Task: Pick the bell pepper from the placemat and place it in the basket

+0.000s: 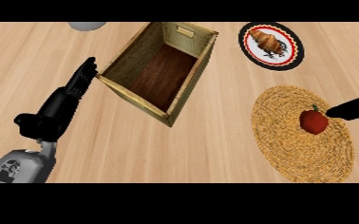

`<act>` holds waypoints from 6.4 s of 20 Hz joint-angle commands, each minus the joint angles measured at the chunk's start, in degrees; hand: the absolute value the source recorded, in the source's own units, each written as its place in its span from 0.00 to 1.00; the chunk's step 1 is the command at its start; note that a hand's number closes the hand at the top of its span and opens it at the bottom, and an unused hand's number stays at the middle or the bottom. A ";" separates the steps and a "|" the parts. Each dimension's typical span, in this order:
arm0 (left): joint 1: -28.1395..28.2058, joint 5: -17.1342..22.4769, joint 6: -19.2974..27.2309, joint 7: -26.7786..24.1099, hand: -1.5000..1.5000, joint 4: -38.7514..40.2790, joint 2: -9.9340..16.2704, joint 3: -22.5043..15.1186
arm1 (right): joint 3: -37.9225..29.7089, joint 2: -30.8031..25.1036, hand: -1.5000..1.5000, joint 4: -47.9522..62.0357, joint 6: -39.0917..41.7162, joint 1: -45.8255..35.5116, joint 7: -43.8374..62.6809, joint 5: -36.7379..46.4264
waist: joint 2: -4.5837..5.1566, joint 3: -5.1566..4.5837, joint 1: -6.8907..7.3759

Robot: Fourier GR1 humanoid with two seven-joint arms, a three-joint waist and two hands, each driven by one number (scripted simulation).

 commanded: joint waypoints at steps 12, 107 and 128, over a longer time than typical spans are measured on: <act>1.05 -1.55 -2.44 -1.03 0.50 -0.91 -1.51 2.28 | -14.20 -9.45 0.00 -31.20 15.98 9.71 26.06 -18.29 | 0.68 0.50 0.18; -2.24 -15.89 -18.47 3.24 0.50 -1.37 -16.78 13.42 | 5.48 49.46 1.00 7.53 10.20 -2.86 -7.91 43.40 | 0.93 0.08 8.33; -6.23 -16.87 -18.88 3.69 0.50 2.31 -19.31 10.28 | 23.54 50.06 1.00 -0.87 -16.24 -40.03 28.80 36.28 | 0.14 0.06 11.45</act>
